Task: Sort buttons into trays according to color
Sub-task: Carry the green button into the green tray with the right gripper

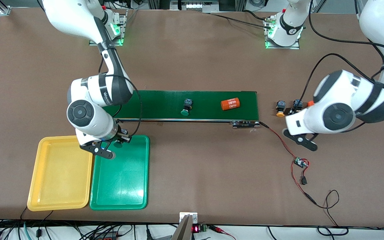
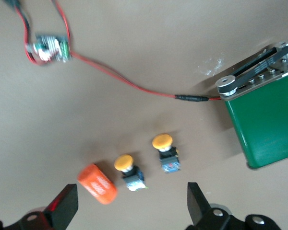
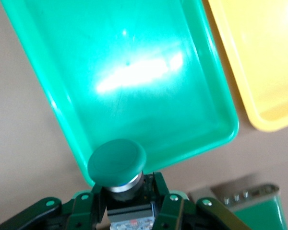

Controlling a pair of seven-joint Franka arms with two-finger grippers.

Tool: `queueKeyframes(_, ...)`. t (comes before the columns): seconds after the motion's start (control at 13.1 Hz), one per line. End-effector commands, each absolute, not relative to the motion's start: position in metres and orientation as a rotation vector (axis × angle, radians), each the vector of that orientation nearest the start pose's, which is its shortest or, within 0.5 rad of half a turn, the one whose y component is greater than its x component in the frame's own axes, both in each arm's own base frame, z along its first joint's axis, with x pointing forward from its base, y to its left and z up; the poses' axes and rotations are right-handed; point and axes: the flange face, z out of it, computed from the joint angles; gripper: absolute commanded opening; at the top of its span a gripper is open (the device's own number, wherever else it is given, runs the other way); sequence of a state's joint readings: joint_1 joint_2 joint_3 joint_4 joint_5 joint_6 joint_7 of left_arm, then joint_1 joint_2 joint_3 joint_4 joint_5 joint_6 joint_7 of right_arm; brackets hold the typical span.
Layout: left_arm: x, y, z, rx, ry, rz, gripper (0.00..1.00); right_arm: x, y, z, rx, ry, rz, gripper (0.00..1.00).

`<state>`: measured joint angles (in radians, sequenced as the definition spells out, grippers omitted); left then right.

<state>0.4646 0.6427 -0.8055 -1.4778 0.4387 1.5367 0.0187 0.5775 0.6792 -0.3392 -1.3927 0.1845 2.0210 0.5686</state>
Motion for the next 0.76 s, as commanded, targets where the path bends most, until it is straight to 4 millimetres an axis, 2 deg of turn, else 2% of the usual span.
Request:
queueKeyframes(0.0, 0.640, -0.022, 0.342, -3.036, 0.310, 0.719, 1.00, 0.709, 0.207, 0.300, -3.162, 0.493, -0.063, 0.14)
queueKeyframes(0.08, 0.634, 0.000, 0.328, -3.024, 0.239, 0.771, 1.00, 0.715, 0.196, 0.290, -3.161, 0.488, -0.088, 0.14)
queueKeyframes(0.15, 0.624, 0.014, 0.317, -2.995, 0.198, 0.777, 1.00, 0.718, 0.190, 0.281, -3.163, 0.476, -0.106, 0.14)
queueKeyframes(0.38, 0.571, 0.044, 0.296, -2.976, 0.196, 0.546, 1.00, 0.728, 0.179, 0.262, -3.163, 0.462, -0.180, 0.14)
queueKeyframes(0.61, 0.527, 0.090, 0.263, -3.005, 0.259, 0.404, 1.00, 0.737, 0.178, 0.246, -3.174, 0.433, -0.200, 0.14)
queueKeyframes(0.69, 0.516, 0.091, 0.253, -3.012, 0.273, 0.363, 1.00, 0.738, 0.171, 0.244, -3.181, 0.413, -0.198, 0.14)
